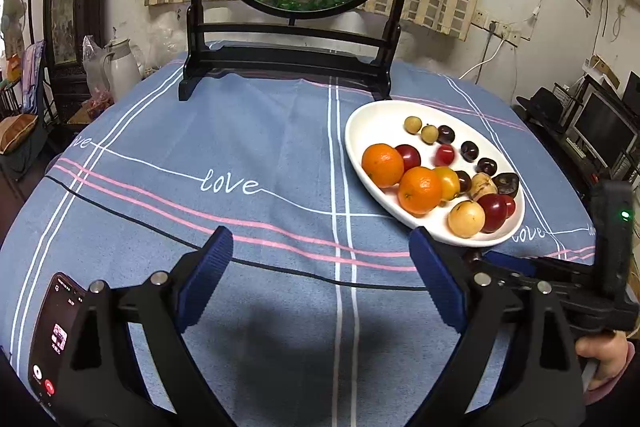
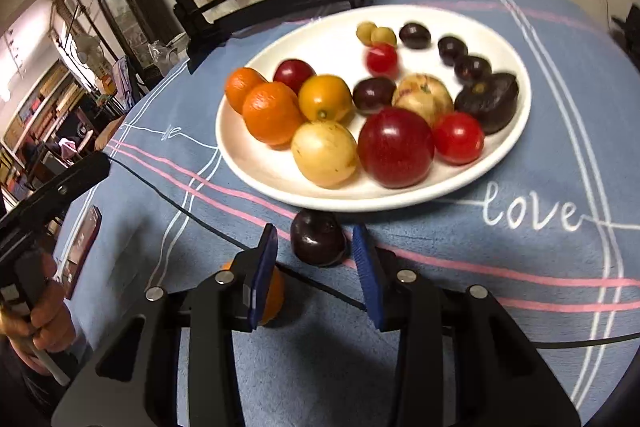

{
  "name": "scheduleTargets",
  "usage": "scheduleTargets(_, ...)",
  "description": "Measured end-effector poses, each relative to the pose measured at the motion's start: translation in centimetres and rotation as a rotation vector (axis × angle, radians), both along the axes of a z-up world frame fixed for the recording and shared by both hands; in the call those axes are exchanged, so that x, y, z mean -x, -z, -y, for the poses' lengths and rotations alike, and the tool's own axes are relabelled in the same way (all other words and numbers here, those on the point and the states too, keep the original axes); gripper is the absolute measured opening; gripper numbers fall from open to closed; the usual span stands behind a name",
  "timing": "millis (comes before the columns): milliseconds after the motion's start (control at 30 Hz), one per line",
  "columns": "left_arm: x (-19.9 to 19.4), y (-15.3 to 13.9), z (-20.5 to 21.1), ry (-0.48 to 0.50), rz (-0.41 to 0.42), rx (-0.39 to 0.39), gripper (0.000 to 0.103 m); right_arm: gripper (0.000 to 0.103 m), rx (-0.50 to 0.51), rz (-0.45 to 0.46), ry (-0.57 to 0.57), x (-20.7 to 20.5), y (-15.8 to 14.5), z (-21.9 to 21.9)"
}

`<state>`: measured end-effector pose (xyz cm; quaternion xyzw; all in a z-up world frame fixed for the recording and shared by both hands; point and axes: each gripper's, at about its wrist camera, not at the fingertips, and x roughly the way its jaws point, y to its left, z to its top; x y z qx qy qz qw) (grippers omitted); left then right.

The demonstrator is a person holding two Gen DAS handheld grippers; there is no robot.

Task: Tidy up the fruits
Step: 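Grasp the last orange with the left tool while the right tool grasps the dark plum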

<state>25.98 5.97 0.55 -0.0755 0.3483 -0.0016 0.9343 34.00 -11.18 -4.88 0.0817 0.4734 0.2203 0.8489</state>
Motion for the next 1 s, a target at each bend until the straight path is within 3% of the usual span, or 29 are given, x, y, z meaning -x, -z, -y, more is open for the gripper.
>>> scheduleTargets(133, 0.0, -0.1, 0.3, 0.009, 0.004, 0.001, 0.091, 0.028, 0.006, -0.003, -0.005, -0.2, 0.0, -0.4)
scheduleTargets(333, -0.2, 0.4, 0.9, 0.035, -0.013, -0.003, 0.091, 0.028, -0.017, 0.008, -0.003, 1.4, -1.3, 0.8)
scheduleTargets(467, 0.0, 1.2, 3.0, 0.134, -0.040, 0.001, 0.091, 0.028, -0.024, 0.069, 0.037, 3.2, -3.0, 2.9)
scheduleTargets(600, 0.6, 1.9, 6.8, 0.267, -0.031, -0.058, 0.091, 0.028, -0.045, 0.090, 0.064, 4.2, -3.7, 4.4)
scheduleTargets(700, 0.8, 2.5, 8.9, 0.315, -0.040, -0.081, 0.090, 0.028, -0.046, 0.097, 0.063, 4.4, -3.8, 4.5)
scheduleTargets(1000, -0.2, 4.3, 11.5, 0.346, -0.119, -0.096, 0.072, 0.028, -0.052, 0.105, 0.067, 4.4, -4.1, 4.5)
